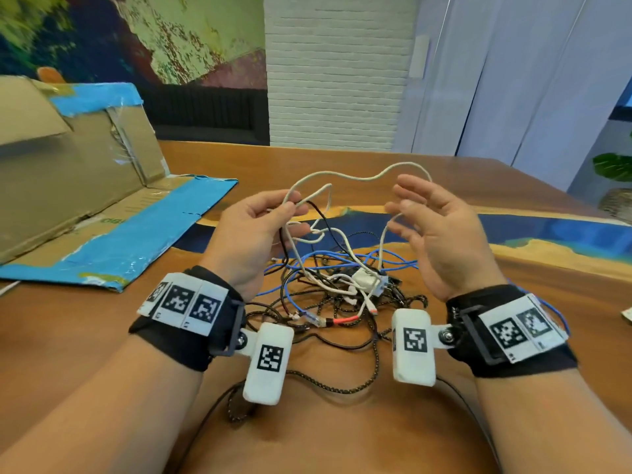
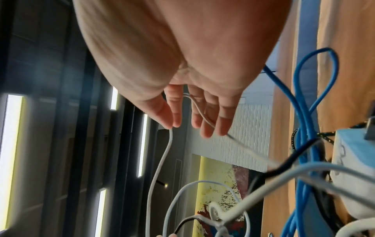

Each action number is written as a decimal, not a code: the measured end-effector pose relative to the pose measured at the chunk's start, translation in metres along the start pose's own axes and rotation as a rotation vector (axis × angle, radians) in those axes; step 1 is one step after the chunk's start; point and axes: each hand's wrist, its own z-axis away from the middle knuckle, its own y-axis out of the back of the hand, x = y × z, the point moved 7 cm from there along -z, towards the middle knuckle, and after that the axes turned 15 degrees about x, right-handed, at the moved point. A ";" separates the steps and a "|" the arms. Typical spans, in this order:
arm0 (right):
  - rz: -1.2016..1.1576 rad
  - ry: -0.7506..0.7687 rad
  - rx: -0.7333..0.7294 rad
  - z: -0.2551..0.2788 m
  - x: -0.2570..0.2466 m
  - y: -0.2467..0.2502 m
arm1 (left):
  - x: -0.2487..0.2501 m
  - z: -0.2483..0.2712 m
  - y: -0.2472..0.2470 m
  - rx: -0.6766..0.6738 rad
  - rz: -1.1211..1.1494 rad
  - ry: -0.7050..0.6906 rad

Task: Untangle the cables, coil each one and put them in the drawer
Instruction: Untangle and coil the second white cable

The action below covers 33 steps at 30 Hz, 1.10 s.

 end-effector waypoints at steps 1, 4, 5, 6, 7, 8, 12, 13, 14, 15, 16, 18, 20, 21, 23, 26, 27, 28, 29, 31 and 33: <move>0.039 -0.015 -0.022 -0.001 0.002 -0.001 | 0.001 -0.001 0.001 -0.002 0.022 0.010; 0.246 -0.034 -0.134 0.002 0.002 -0.009 | 0.004 -0.001 0.001 -0.021 0.049 0.020; 0.338 -0.042 -0.188 0.005 0.003 -0.013 | 0.005 -0.001 0.001 -0.024 0.061 0.019; 0.445 -0.041 -0.245 0.009 0.005 -0.019 | 0.006 0.000 0.000 -0.026 0.076 0.016; 0.566 -0.024 -0.305 0.013 0.006 -0.025 | 0.007 0.000 -0.001 -0.029 0.093 0.011; 0.696 0.009 -0.366 0.017 0.009 -0.031 | 0.008 0.001 -0.001 -0.034 0.107 0.002; 0.938 0.103 -0.508 0.026 0.018 -0.049 | 0.011 0.003 -0.003 -0.067 0.114 -0.039; 0.853 0.067 -0.464 0.024 0.016 -0.049 | 0.011 0.002 -0.002 -0.069 0.112 -0.042; 0.707 -0.004 -0.382 0.019 0.012 -0.047 | 0.010 -0.001 0.000 -0.060 0.106 -0.045; 0.540 -0.083 -0.280 0.013 0.008 -0.043 | 0.010 -0.004 0.003 -0.039 0.091 -0.049; 0.391 -0.139 -0.178 0.005 0.004 -0.039 | 0.009 -0.009 0.008 -0.010 0.071 -0.049; 0.243 -0.139 -0.019 -0.011 -0.010 -0.026 | 0.005 -0.020 0.019 0.053 0.038 -0.023; 0.175 -0.083 0.086 -0.026 -0.029 -0.015 | 0.002 -0.029 0.029 0.107 0.013 0.014; 0.136 -0.059 0.136 -0.032 -0.038 -0.008 | 0.000 -0.032 0.034 0.132 0.002 0.026; 0.061 -0.026 0.215 -0.043 -0.056 0.004 | -0.001 -0.037 0.041 0.166 -0.025 0.043; -0.009 -0.013 0.186 -0.047 -0.072 0.006 | -0.006 -0.036 0.039 0.128 -0.108 0.092; -0.025 -0.005 0.169 -0.046 -0.075 0.004 | -0.009 -0.034 0.037 0.101 -0.145 0.117; -0.042 0.007 0.160 -0.044 -0.079 0.002 | -0.011 -0.032 0.035 0.070 -0.183 0.135; -0.064 0.016 0.156 -0.041 -0.082 0.001 | -0.012 -0.029 0.032 0.033 -0.221 0.142; -0.122 0.021 0.160 -0.036 -0.085 -0.002 | -0.010 -0.023 0.025 -0.058 -0.285 0.127; -0.178 0.018 0.167 -0.031 -0.087 -0.002 | -0.005 -0.016 0.019 -0.141 -0.383 0.077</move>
